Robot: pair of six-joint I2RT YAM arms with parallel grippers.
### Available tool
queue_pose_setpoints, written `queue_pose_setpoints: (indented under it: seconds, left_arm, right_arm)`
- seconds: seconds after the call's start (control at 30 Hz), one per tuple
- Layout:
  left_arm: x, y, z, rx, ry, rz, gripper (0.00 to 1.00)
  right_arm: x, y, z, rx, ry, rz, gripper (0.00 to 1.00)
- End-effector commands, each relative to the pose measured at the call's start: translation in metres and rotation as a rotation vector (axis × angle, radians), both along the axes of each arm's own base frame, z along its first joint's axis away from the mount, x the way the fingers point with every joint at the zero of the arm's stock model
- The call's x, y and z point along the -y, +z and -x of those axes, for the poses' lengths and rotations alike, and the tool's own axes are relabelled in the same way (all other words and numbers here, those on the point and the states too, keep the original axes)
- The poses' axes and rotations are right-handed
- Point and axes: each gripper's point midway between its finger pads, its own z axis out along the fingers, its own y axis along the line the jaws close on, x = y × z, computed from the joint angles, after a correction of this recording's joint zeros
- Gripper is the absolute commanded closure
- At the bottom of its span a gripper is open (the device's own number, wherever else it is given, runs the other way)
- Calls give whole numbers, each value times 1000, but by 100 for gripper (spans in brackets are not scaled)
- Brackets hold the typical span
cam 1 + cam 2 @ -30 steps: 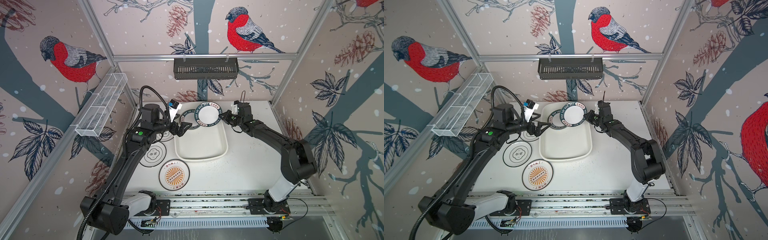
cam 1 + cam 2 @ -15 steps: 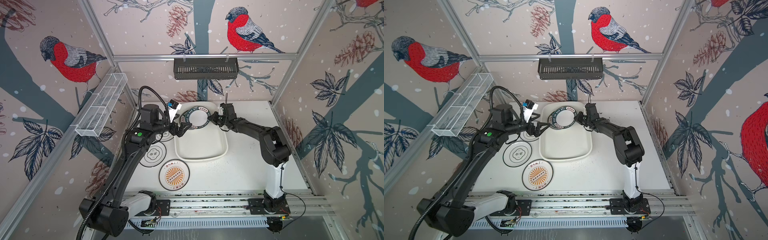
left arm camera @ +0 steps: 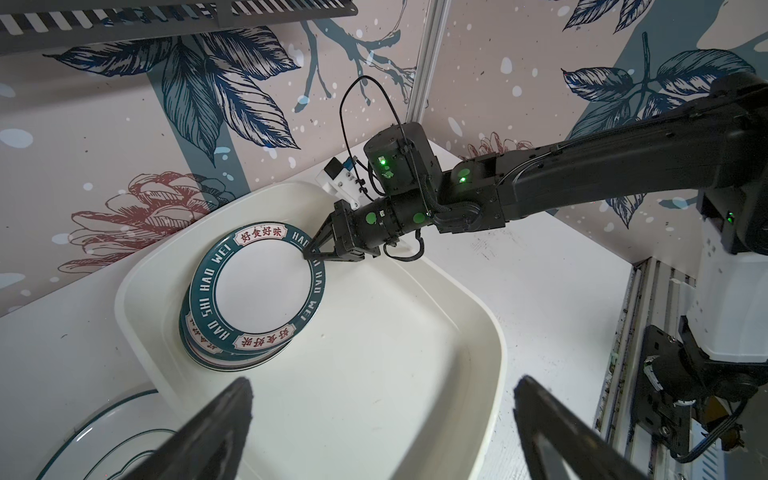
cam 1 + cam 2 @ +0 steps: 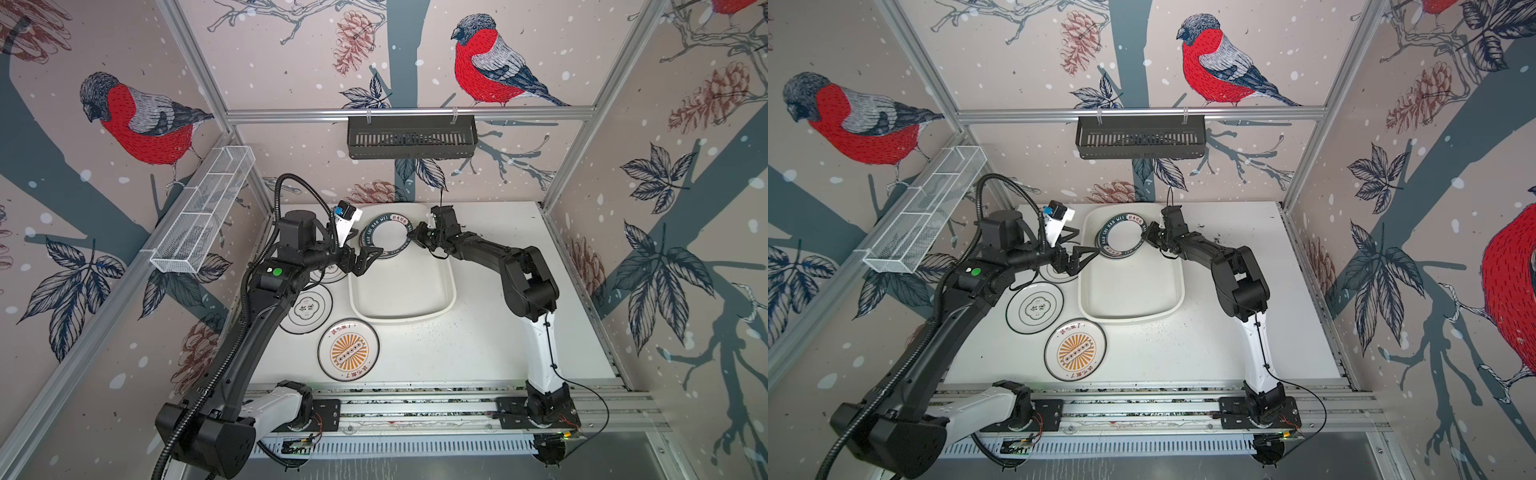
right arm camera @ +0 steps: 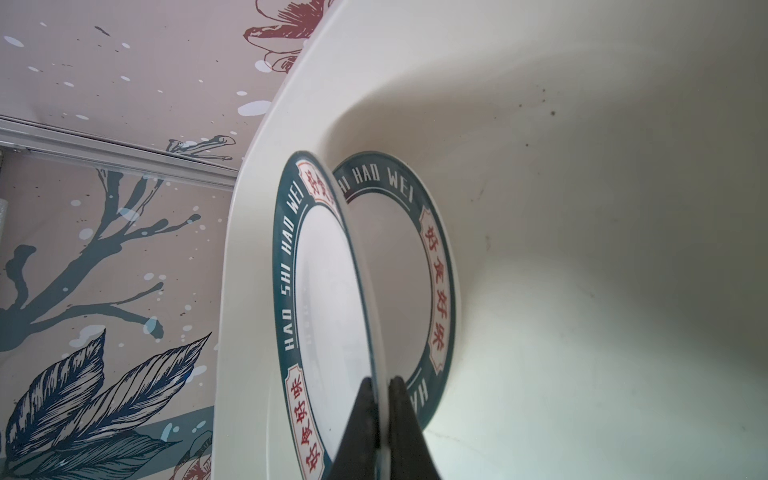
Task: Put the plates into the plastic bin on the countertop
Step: 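Lower the green-rimmed plate onto the stacked plates in the tray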
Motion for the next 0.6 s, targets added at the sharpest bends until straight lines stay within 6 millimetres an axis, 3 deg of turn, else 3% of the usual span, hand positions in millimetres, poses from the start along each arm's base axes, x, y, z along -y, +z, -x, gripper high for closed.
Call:
queue_pose_setpoints:
  seconds: [0.0,0.57]
  left_arm:
    - [1,8,-1,23,-4,18,3]
    - [2,7,1,30,-14,10,3]
  right_arm:
    - [-5,5,-1,11,21,-11,90]
    - [-7,-14,-6,-28,30,29,84]
